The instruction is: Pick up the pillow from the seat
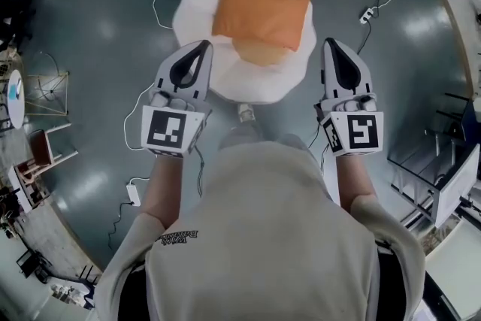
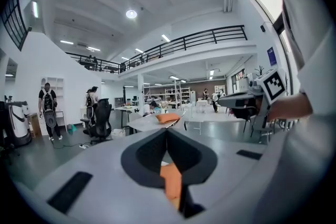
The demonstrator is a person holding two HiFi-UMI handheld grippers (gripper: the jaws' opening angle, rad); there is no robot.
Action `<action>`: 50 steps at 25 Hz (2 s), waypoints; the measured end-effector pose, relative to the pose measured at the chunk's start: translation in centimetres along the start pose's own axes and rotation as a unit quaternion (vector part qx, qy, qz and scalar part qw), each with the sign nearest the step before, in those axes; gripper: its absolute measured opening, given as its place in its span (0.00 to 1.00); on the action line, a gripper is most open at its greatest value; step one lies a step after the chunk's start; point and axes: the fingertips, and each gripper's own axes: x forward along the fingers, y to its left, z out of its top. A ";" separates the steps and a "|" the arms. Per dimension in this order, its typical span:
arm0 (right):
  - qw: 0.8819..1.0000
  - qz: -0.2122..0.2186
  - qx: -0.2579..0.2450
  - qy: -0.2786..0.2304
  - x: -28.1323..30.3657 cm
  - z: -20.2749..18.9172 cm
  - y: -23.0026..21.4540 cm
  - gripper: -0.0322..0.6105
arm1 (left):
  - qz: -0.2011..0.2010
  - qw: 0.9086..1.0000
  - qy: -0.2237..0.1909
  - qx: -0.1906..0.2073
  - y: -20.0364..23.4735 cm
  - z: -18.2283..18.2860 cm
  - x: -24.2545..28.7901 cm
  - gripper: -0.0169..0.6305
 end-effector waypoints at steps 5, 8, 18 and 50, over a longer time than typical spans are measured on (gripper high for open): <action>1.000 -0.002 -0.006 0.012 2.1 0.1 0.8 0.06 | -0.008 1.000 -0.010 -0.006 2.0 -0.1 1.3 0.04; 1.000 0.000 -0.014 0.019 3.0 0.4 0.9 0.06 | -0.003 1.000 -0.008 -0.017 2.9 -0.7 1.9 0.04; 0.999 0.023 -0.013 0.026 6.9 -0.4 0.1 0.06 | 0.031 0.999 0.000 -0.036 5.8 -2.0 2.8 0.04; 0.987 0.054 0.049 0.143 16.3 -16.4 -15.2 0.34 | 0.072 0.992 0.100 -0.035 7.5 -9.8 21.2 0.20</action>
